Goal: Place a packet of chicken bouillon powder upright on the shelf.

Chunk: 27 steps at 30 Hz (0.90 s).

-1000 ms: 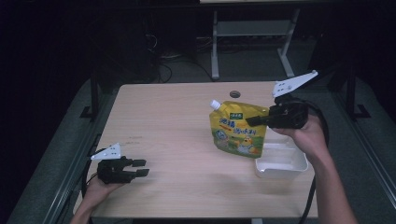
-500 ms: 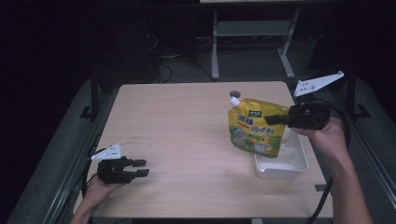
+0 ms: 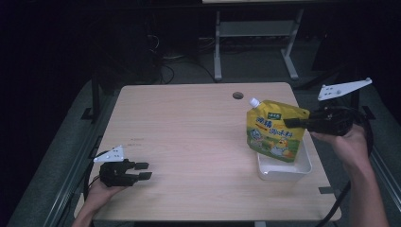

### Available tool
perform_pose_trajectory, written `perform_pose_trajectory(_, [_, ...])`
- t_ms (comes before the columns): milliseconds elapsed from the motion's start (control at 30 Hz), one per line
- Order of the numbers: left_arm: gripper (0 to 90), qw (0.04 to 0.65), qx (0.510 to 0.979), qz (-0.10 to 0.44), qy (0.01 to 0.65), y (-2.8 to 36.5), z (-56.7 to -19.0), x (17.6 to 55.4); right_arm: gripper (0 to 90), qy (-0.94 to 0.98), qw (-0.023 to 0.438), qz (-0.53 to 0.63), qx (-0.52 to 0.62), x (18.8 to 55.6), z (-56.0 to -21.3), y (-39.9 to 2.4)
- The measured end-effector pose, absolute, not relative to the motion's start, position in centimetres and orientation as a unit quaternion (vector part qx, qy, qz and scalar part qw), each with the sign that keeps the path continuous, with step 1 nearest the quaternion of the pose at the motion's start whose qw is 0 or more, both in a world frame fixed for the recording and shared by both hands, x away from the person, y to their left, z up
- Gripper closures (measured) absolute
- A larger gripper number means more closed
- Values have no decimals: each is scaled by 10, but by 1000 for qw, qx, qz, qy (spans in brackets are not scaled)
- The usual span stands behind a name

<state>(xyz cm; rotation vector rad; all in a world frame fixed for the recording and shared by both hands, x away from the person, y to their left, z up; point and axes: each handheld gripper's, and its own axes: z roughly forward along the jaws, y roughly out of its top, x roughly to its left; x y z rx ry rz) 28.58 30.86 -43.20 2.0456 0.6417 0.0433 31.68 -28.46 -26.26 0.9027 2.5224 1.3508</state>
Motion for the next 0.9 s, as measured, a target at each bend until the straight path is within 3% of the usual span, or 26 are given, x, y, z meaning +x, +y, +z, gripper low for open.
perform_pose_trajectory(900, [536, 480, 836, 12, 265, 307, -433, 287, 893, 823, 72, 454, 333, 309, -287, -316])
